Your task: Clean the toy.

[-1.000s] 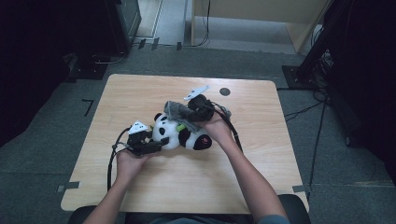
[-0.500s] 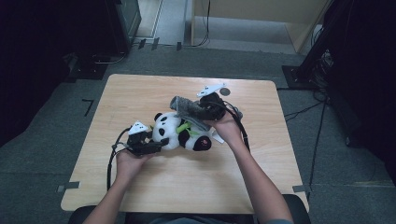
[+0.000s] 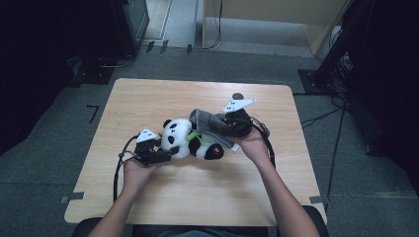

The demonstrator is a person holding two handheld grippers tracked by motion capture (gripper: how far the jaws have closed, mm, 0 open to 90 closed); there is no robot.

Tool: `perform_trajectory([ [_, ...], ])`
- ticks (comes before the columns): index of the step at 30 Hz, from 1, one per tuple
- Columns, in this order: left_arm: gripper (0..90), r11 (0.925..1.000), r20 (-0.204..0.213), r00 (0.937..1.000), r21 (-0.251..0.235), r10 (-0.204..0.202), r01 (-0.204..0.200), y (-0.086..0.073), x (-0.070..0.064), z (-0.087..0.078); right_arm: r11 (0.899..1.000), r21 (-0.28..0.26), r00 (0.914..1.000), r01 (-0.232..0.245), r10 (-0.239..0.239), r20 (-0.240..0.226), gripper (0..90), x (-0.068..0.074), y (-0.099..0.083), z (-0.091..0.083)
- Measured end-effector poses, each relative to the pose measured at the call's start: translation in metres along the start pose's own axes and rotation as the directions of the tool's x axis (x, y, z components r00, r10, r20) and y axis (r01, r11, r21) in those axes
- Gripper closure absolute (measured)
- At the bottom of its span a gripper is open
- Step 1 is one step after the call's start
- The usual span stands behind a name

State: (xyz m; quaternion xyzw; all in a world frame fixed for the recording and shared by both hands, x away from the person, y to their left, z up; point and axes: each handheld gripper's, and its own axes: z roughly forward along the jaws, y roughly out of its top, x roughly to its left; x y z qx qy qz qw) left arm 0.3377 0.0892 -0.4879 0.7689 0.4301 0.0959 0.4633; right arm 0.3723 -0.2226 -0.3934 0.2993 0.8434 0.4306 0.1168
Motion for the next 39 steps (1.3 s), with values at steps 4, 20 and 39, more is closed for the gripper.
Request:
perform_trajectory([
  [4,29.2,1.0000,0.000,1.0000,0.001,-0.001,0.001,0.000,0.000,0.000,1.000,0.019,0.9999,0.013,-0.013,-0.002,73.4,-0.002,-0.016,0.010],
  [20,19.4,0.9999,0.019,0.9998,0.002,-0.011,0.011,-0.001,0.003,0.004,0.998,-0.036,0.9983,-0.048,0.047,-0.035,72.9,-0.012,-0.045,0.011],
  [39,17.6,0.9997,0.017,0.9998,0.021,0.007,-0.008,0.002,0.002,0.002,0.994,0.028,0.9943,-0.107,0.107,0.002,73.5,-0.028,-0.086,0.000],
])
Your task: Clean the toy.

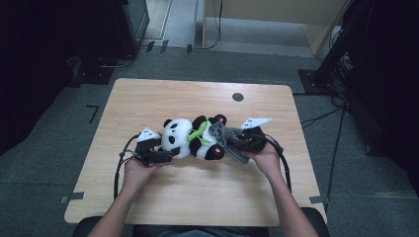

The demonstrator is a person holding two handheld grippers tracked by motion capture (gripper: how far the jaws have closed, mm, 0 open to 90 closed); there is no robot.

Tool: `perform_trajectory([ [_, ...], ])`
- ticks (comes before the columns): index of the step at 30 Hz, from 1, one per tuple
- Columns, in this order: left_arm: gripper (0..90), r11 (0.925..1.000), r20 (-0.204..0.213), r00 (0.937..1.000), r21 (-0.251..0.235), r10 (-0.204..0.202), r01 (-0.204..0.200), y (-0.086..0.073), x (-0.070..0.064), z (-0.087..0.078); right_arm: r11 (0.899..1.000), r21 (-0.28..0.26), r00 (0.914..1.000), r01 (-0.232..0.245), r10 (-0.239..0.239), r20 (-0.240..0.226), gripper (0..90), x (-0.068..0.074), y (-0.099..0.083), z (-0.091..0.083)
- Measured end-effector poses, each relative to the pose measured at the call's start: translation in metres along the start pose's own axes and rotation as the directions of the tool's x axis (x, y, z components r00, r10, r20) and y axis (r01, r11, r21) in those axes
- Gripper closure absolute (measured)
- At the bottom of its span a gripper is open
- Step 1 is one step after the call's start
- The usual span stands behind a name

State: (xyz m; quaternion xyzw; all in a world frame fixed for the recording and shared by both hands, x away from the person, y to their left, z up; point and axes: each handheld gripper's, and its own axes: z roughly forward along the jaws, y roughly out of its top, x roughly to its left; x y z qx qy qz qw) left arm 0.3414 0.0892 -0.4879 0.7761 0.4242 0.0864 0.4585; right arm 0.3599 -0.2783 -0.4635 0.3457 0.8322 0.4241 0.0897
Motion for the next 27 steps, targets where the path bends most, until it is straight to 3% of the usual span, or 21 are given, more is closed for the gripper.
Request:
perform_trajectory([
  [2,17.6,1.0000,0.004,1.0000,0.003,-0.002,0.002,0.001,0.001,0.000,0.999,0.024,0.9995,-0.027,0.027,0.017,73.8,-0.004,-0.004,-0.002],
  [4,17.6,1.0000,0.007,1.0000,0.007,0.004,-0.004,0.003,0.002,0.001,0.998,-0.002,0.9976,-0.068,0.068,-0.014,74.1,-0.008,-0.007,-0.008],
  [6,17.5,1.0000,0.009,1.0000,0.007,0.004,-0.004,0.003,0.003,0.002,0.997,-0.035,0.9968,-0.075,0.074,-0.030,74.3,-0.008,-0.005,-0.014],
  [14,17.2,1.0000,0.010,0.9999,0.003,0.004,-0.005,0.003,0.004,0.003,0.989,-0.143,0.9985,-0.048,0.044,-0.033,74.4,0.004,0.015,-0.034],
  [22,16.7,0.9996,0.016,0.9997,-0.023,-0.017,0.017,0.000,0.005,0.004,0.988,-0.154,0.9982,0.033,-0.041,-0.044,74.4,0.022,0.046,-0.020],
  [27,16.5,0.9998,0.016,0.9999,-0.019,-0.004,0.005,0.000,0.005,0.004,0.987,-0.148,0.9958,0.054,-0.065,-0.065,74.4,0.028,0.055,-0.007],
])
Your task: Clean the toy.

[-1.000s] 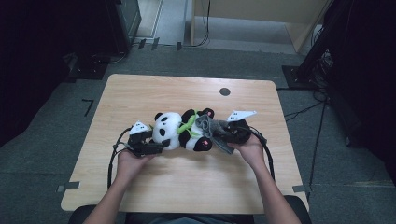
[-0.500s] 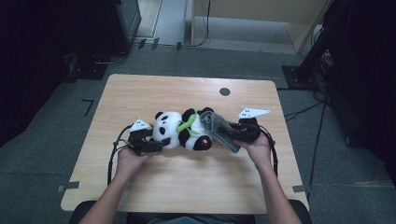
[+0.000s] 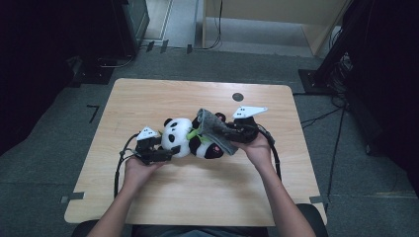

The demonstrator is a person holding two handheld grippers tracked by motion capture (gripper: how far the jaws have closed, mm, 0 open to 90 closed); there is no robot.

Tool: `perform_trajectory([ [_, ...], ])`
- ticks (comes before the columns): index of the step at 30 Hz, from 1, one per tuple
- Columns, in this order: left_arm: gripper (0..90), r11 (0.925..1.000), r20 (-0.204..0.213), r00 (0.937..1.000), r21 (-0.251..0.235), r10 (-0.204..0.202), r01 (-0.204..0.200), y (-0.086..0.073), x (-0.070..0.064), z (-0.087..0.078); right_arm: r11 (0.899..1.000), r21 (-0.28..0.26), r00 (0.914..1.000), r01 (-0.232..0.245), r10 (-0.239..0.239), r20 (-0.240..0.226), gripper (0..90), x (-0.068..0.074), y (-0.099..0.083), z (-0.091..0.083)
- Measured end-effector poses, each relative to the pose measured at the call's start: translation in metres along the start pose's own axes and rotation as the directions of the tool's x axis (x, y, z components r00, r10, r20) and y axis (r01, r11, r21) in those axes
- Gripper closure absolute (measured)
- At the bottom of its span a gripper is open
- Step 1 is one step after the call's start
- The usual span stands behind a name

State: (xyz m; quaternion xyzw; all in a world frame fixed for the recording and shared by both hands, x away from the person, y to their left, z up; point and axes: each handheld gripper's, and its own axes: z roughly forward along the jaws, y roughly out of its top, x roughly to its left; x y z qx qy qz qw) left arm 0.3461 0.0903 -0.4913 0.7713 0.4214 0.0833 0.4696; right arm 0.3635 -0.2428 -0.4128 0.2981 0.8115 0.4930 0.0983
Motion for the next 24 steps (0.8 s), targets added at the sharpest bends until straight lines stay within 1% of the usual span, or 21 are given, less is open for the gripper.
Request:
perform_trajectory([
  [2,16.3,1.0000,-0.003,1.0000,-0.002,0.008,-0.008,-0.001,0.000,0.000,1.000,0.011,0.9999,0.008,-0.008,-0.013,74.1,0.002,0.001,0.009],
  [3,15.5,0.9999,-0.004,0.9999,-0.003,0.015,-0.015,-0.001,0.000,0.001,0.999,0.043,0.9998,0.017,-0.016,-0.015,73.7,0.004,-0.001,0.020],
  [4,15.1,0.9999,-0.004,0.9999,-0.003,0.015,-0.015,-0.001,0.000,0.001,0.999,0.043,0.9998,0.017,-0.016,-0.015,73.7,0.004,-0.001,0.020],
  [5,14.8,0.9998,-0.006,0.9998,-0.004,0.020,-0.020,-0.002,-0.001,0.001,0.999,0.051,0.9996,0.015,-0.014,-0.023,73.3,0.004,-0.004,0.026],
  [6,14.2,0.9997,-0.008,0.9997,-0.006,0.024,-0.024,-0.002,-0.001,0.001,0.999,0.046,0.9996,0.009,-0.008,-0.026,73.3,0.003,-0.005,0.028],
  [9,11.4,0.9992,-0.005,0.9993,-0.011,0.038,-0.038,-0.003,-0.002,0.003,0.999,0.035,0.9995,-0.016,0.017,-0.027,73.8,0.000,-0.009,0.028],
  [10,10.3,0.9992,-0.005,0.9993,-0.011,0.038,-0.038,-0.003,-0.002,0.003,0.999,0.035,0.9995,-0.016,0.017,-0.027,73.8,0.000,-0.009,0.028],
  [12,9.3,0.9984,-0.002,0.9985,-0.017,0.055,-0.055,-0.004,-0.001,0.005,0.999,0.031,0.9998,-0.011,0.012,-0.018,73.9,-0.001,-0.013,0.029],
  [14,9.2,0.9975,0.001,0.9978,-0.027,0.066,-0.066,-0.004,0.000,0.006,0.999,0.029,0.9997,-0.019,0.020,-0.016,74.0,-0.001,-0.014,0.029],
  [15,9.1,0.9956,0.002,0.9963,-0.038,0.085,-0.085,-0.005,0.002,0.007,0.999,0.030,0.9998,-0.019,0.019,-0.010,73.9,-0.002,-0.014,0.030],
  [17,9.1,0.9948,0.004,0.9957,-0.044,0.093,-0.093,-0.006,0.002,0.008,0.999,0.030,0.9998,-0.020,0.020,-0.008,73.9,-0.002,-0.015,0.030],
  [18,9.1,0.9942,0.004,0.9953,-0.048,0.097,-0.097,-0.006,0.002,0.009,0.999,0.029,0.9996,-0.026,0.026,-0.007,73.9,-0.003,-0.016,0.030],
  [19,9.1,0.9925,0.003,0.9938,-0.052,0.111,-0.111,-0.007,0.003,0.010,0.999,0.022,0.9994,-0.033,0.034,-0.011,73.9,-0.005,-0.017,0.030],
  [22,10.5,0.9917,-0.003,0.9929,-0.050,0.119,-0.119,-0.007,0.002,0.010,0.999,0.020,0.9991,-0.040,0.040,-0.015,73.8,-0.005,-0.018,0.029],
  [23,12.8,0.9923,-0.010,0.9935,-0.048,0.114,-0.114,-0.008,0.002,0.010,0.999,0.026,0.9990,-0.042,0.043,-0.011,73.7,-0.006,-0.019,0.028],
  [24,14.0,0.9933,-0.009,0.9944,-0.047,0.106,-0.106,-0.008,0.002,0.009,0.999,0.031,0.9994,-0.034,0.034,-0.007,73.7,-0.007,-0.020,0.027],
])
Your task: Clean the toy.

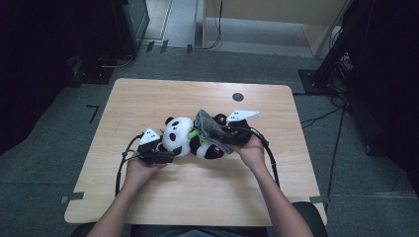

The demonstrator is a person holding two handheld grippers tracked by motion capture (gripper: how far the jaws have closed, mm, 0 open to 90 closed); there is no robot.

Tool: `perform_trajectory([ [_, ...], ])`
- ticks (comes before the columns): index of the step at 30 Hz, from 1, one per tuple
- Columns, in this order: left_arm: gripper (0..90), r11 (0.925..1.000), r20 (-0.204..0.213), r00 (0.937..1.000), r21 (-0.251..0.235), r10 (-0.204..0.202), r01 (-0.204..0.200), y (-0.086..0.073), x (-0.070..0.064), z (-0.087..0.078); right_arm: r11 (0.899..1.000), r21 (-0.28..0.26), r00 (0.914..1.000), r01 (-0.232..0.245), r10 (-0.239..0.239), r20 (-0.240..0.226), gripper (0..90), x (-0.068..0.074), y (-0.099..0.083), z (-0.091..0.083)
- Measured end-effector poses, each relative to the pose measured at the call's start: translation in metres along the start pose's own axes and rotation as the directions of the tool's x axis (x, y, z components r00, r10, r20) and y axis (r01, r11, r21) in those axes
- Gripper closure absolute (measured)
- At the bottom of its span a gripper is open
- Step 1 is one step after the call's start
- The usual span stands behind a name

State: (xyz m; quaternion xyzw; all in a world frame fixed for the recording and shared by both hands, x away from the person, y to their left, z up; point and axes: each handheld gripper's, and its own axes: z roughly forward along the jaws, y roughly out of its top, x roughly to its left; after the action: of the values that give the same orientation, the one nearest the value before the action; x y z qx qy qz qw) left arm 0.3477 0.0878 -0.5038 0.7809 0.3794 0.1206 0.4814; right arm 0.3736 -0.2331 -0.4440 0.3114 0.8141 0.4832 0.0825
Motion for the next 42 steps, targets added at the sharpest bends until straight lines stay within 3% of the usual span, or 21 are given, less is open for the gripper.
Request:
perform_trajectory([
  [7,23.3,0.9998,-0.014,0.9997,0.012,-0.018,0.018,0.002,-0.002,-0.003,0.999,0.028,0.9989,-0.033,0.032,0.033,74.0,-0.008,-0.015,-0.014],
  [11,24.6,0.9995,-0.011,0.9995,0.011,-0.029,0.029,0.003,-0.001,-0.004,0.998,0.050,0.9973,-0.042,0.039,0.063,74.0,-0.012,-0.024,-0.019],
  [15,25.1,0.9986,-0.002,0.9987,0.014,-0.050,0.050,0.006,0.001,-0.004,0.992,0.088,0.9923,-0.094,0.086,0.089,74.1,-0.021,-0.035,-0.022],
  [22,25.1,0.9977,0.001,0.9979,0.022,-0.064,0.064,0.009,0.001,-0.004,0.985,0.134,0.9864,-0.107,0.089,0.138,74.2,-0.024,-0.044,-0.028],
  [27,25.1,0.9958,0.011,0.9961,0.025,-0.088,0.088,0.011,0.003,-0.004,0.982,0.122,0.9837,-0.147,0.133,0.122,74.2,-0.030,-0.048,-0.036],
  [31,25.4,0.9945,0.012,0.9947,0.024,-0.102,0.102,0.012,0.003,-0.004,0.988,0.062,0.9845,-0.144,0.136,0.111,74.5,-0.028,-0.041,-0.047],
  [36,25.5,0.9949,0.008,0.9952,0.027,-0.097,0.097,0.012,0.002,-0.004,0.995,-0.002,0.9888,-0.100,0.100,0.111,74.6,-0.016,-0.018,-0.059],
  [42,25.5,0.9960,-0.002,0.9963,0.024,-0.086,0.086,0.011,-0.001,-0.005,0.998,-0.054,0.9956,-0.041,0.045,0.082,74.6,0.001,0.014,-0.057],
])
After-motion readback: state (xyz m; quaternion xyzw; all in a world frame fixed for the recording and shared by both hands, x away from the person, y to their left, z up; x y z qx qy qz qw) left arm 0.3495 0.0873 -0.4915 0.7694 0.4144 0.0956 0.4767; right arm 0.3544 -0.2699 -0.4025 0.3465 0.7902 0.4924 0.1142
